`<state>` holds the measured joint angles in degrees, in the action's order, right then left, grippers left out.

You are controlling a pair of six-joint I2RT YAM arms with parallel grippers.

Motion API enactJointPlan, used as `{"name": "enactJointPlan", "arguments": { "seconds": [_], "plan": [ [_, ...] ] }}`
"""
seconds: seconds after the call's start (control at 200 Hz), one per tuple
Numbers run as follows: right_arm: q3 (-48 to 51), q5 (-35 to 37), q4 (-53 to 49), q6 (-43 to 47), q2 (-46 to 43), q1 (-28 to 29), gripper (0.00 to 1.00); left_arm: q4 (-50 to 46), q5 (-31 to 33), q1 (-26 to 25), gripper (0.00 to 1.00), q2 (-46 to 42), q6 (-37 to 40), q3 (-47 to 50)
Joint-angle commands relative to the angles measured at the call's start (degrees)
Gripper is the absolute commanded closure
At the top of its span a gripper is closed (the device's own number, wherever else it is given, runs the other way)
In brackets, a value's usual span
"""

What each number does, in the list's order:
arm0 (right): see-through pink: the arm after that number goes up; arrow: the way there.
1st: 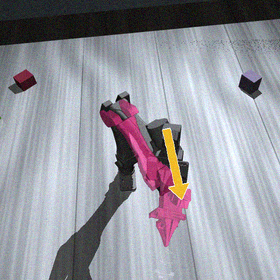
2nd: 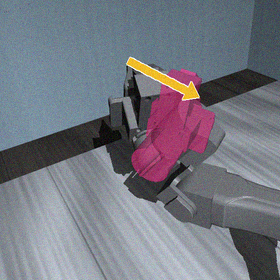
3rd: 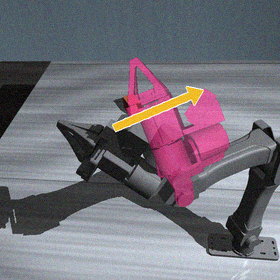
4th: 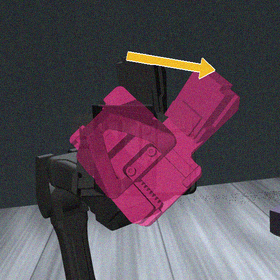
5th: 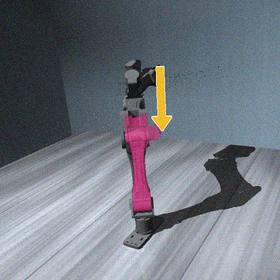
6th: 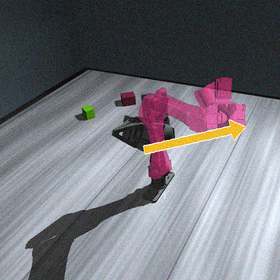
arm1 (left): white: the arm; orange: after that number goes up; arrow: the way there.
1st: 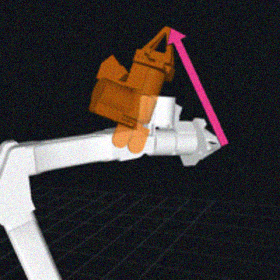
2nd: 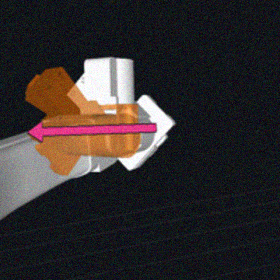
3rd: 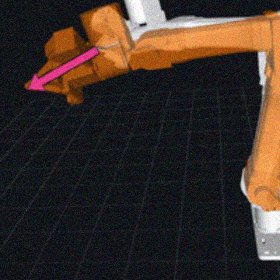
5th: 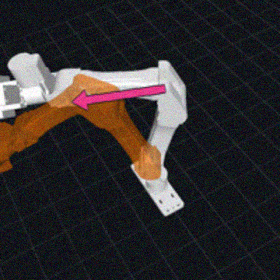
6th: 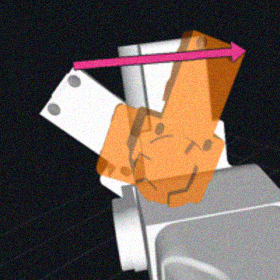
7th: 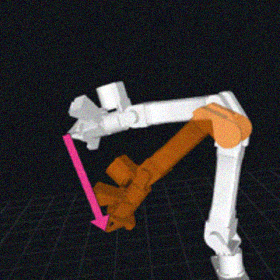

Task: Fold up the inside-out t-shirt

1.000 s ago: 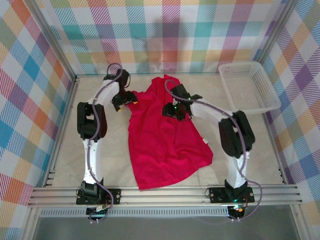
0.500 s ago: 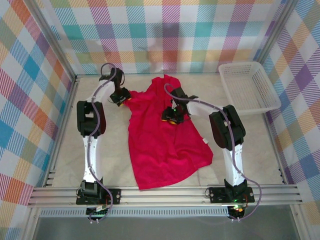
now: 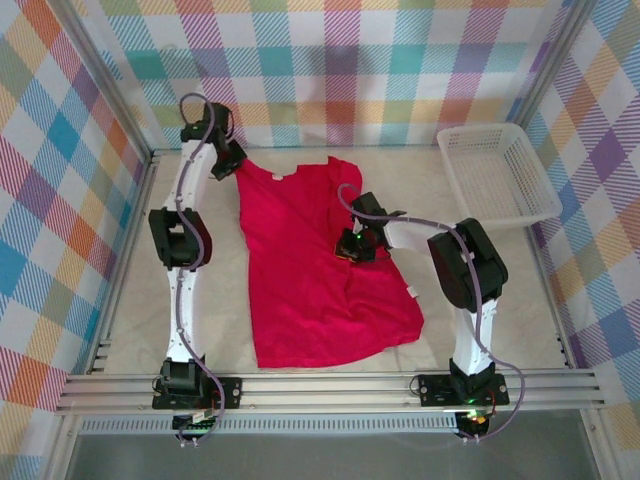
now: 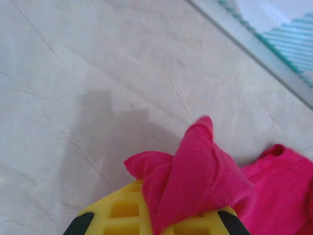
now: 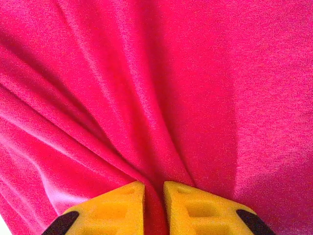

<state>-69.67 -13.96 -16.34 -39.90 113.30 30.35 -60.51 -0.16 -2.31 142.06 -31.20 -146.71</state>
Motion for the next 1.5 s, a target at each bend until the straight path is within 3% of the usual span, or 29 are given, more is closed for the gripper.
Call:
{"name": "enactJointPlan", "arguments": {
  "seconds": [0.0,0.17,0.25,0.295,0.42,0.565,0.735,1.015,1.225,1.335,1.42,1.495],
  "plan": [
    [3.34,2.67,-8.69,-1.01,2.18,0.23,0.80,-2.01,3.28,1.95,0.93,-2.00,1.49,-1.76],
    [-0.56,-4.84,-7.13,-1.76,-0.90,0.67,0.71,-7.08,6.27,2.96,0.63,0.43,0.71,-3.75],
    [-4.13,-5.53,-7.94,-1.22,-2.89,0.67,0.64,-10.18,11.60,3.16,0.32,-0.47,0.20,-3.54],
    [-6.04,-4.94,-8.51,-0.37,-3.57,0.68,0.60,-11.42,14.25,2.97,0.24,-2.01,-0.21,-2.32],
    [-12.13,-2.77,-9.30,1.93,-2.07,0.43,0.51,-6.03,12.96,0.50,0.24,-12.19,-0.48,13.72],
    [-24.27,-0.71,-11.03,3.72,7.14,-0.75,0.49,7.47,3.91,-5.67,0.24,-23.40,-1.41,37.85],
    [-43.72,-2.30,-17.67,2.52,22.68,-2.80,0.51,15.89,-4.20,-11.35,0.24,-24.59,-3.43,50.82],
    [-58.15,0.40,-25.56,-1.58,35.07,-10.59,0.52,12.93,-4.53,-7.94,0.24,-10.77,-1.17,42.59],
    [-72.29,1.52,-31.91,1.57,41.27,-15.93,0.52,0.42,-0.36,-3.83,0.27,0.95,1.36,19.10],
    [-78.08,-1.13,-34.81,4.50,41.14,-17.32,0.52,-1.10,0.47,-3.79,0.26,-2.71,2.56,16.69],
    [-76.31,-1.46,-36.01,6.79,36.91,-17.25,0.51,1.15,1.85,-4.25,0.26,-9.45,2.03,22.71],
    [-68.78,-2.94,-35.11,7.76,30.36,-16.63,0.50,4.18,3.00,-5.52,0.26,-17.03,1.28,31.84]
  ]
}}
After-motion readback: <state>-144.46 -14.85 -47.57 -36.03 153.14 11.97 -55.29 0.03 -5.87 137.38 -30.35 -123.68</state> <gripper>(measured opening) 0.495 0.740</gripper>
